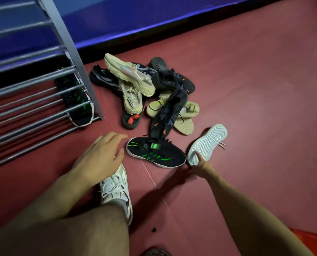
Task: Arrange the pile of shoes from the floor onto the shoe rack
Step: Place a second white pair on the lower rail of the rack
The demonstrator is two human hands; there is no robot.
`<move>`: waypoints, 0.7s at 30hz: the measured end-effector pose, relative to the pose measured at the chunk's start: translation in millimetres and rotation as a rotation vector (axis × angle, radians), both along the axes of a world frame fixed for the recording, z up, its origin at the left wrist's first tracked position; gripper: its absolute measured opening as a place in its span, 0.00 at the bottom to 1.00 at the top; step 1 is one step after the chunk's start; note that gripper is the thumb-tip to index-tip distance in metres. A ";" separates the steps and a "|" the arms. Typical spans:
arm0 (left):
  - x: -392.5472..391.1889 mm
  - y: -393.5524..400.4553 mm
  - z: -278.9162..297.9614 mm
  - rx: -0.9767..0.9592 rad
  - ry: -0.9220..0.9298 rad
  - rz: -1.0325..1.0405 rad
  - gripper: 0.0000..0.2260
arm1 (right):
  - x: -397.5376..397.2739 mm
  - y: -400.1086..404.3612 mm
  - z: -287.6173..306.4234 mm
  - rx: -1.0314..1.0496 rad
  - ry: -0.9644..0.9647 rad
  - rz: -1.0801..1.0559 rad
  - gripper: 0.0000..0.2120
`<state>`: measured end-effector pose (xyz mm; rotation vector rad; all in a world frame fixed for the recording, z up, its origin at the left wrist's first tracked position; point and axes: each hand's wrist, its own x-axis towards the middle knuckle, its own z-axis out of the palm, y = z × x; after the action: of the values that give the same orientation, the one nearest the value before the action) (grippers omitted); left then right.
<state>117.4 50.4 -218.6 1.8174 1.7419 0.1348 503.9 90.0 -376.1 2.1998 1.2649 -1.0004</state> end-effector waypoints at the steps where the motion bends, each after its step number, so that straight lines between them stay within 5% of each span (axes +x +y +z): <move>1: -0.2 0.7 -2.2 0.000 -0.003 -0.001 0.19 | -1.6 -1.8 -4.7 0.030 0.026 -0.021 0.39; 7: 1.9 -0.1 -10.0 -0.014 -0.007 -0.026 0.18 | -24.0 -10.1 -8.7 0.321 0.029 -0.161 0.31; 12: -2.0 -4.5 -10.1 -0.025 0.009 -0.030 0.18 | -64.5 -7.3 9.9 0.515 -0.254 0.308 0.20; 15: -4.9 -8.9 -7.6 -0.038 0.019 -0.012 0.19 | -82.7 -8.6 14.2 0.452 -0.090 0.518 0.25; 19: -15.3 -17.6 -9.0 -0.063 0.064 0.013 0.20 | -81.0 -9.3 8.8 0.536 0.068 0.413 0.21; 21: -23.3 -21.3 -14.2 -0.091 0.076 0.027 0.20 | -73.3 -2.9 3.2 0.465 0.037 0.428 0.28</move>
<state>94.1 29.2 -232.8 1.7547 1.7961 -0.0028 430.6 87.0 -372.8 2.0768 2.0406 -0.6228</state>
